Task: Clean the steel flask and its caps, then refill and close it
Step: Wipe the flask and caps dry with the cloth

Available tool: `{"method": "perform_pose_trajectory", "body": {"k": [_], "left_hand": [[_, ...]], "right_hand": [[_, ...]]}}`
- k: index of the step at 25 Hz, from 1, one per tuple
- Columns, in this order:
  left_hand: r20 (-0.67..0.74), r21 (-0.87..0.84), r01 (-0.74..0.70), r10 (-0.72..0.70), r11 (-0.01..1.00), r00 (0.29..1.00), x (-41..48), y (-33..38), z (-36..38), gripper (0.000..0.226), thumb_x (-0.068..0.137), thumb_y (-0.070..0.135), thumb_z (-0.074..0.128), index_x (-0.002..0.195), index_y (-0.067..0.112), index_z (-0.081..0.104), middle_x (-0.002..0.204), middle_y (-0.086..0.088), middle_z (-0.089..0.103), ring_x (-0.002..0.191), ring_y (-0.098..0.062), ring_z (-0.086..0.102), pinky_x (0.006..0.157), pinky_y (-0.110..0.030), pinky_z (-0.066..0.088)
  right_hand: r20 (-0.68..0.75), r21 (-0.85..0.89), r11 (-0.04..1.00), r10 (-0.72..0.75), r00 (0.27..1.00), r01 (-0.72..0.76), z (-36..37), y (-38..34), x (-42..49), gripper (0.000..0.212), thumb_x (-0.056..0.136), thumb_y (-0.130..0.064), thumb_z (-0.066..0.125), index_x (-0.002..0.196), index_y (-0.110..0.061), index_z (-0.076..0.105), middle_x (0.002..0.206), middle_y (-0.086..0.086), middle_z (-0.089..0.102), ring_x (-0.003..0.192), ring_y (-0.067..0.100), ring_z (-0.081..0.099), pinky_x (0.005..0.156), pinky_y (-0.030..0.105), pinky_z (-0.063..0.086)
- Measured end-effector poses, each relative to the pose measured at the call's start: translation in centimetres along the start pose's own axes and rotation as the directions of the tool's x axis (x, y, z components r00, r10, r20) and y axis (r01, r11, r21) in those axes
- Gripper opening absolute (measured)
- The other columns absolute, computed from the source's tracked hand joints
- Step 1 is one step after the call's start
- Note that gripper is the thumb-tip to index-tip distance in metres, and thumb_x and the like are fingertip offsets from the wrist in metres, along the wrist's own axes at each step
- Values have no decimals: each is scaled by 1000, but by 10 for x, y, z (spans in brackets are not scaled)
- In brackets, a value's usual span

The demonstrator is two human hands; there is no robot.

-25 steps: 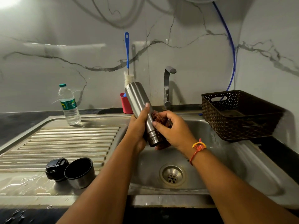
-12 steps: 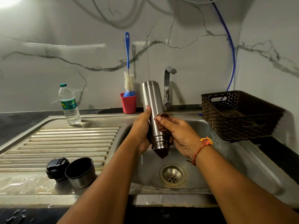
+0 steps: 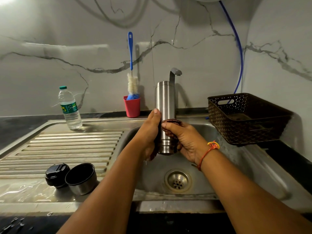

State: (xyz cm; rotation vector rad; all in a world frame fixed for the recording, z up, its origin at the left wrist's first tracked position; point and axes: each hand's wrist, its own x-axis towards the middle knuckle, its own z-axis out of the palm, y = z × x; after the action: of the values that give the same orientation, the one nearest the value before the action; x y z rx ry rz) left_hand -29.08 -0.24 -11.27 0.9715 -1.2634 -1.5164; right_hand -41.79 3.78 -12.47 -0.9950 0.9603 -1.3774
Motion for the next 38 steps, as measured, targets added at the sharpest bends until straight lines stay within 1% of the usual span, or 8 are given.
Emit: {"method": "perform_pose_trajectory", "body": {"k": [7,11,14,21,26,31,34,38], "left_hand": [[-19,12,-7,7,1000,1000,3,-2,3,60,98,67,44,138,23,52,123,-17,70,105,-33,73,87,-52,60],[-44,-176,11,-19,984,999,-4,3,-3,57,97,68,45,122,18,59,107,-17,76,93,-32,77,69,-43,63],[-51,-152,15,-23,988,998,-5,1,-4,74,86,67,65,136,15,52,117,-18,73,96,-33,76,71,-44,62],[68,-168,11,0,986,998,-14,1,2,48,99,56,52,119,15,65,98,-12,78,89,-26,75,80,-42,61],[-84,14,-166,167,986,982,-5,7,-3,44,107,43,45,145,21,51,125,-9,68,112,-27,69,98,-46,57],[-104,-4,-143,142,990,984,-9,13,1,46,99,55,54,123,17,62,115,-14,74,108,-28,72,96,-43,58],[-69,-81,-118,113,990,991,-8,8,-6,82,77,68,72,135,12,55,118,-17,73,104,-29,74,91,-43,60],[61,-150,-75,85,986,995,-14,10,-9,65,86,60,67,126,9,64,107,-22,73,98,-36,74,92,-51,58]], "right_hand": [[-51,-109,980,-176,983,169,0,-5,1,32,78,-21,80,107,-13,68,95,8,75,78,15,73,56,24,55],[17,-239,942,-239,971,236,6,-1,5,34,83,-23,77,114,-18,66,104,3,74,98,18,70,80,31,58],[39,-286,932,-220,975,221,11,3,4,33,89,-33,69,120,-22,62,109,0,72,101,16,68,76,27,57],[15,122,991,-59,998,56,10,1,6,42,96,-47,53,125,-18,62,115,7,72,112,29,66,100,53,49],[-67,-323,922,-249,966,215,17,3,-1,38,91,-37,65,122,-16,58,108,-2,68,100,17,66,76,26,55],[25,-761,561,-476,879,326,15,15,10,60,84,-34,73,135,-12,50,127,5,58,113,20,58,92,33,52],[61,-681,656,-391,918,325,21,14,7,78,83,-40,74,148,-16,39,138,5,53,122,19,54,103,39,49],[149,-295,925,-203,968,239,9,6,-2,46,81,-25,79,122,-15,61,109,6,72,101,21,70,91,42,57]]}}
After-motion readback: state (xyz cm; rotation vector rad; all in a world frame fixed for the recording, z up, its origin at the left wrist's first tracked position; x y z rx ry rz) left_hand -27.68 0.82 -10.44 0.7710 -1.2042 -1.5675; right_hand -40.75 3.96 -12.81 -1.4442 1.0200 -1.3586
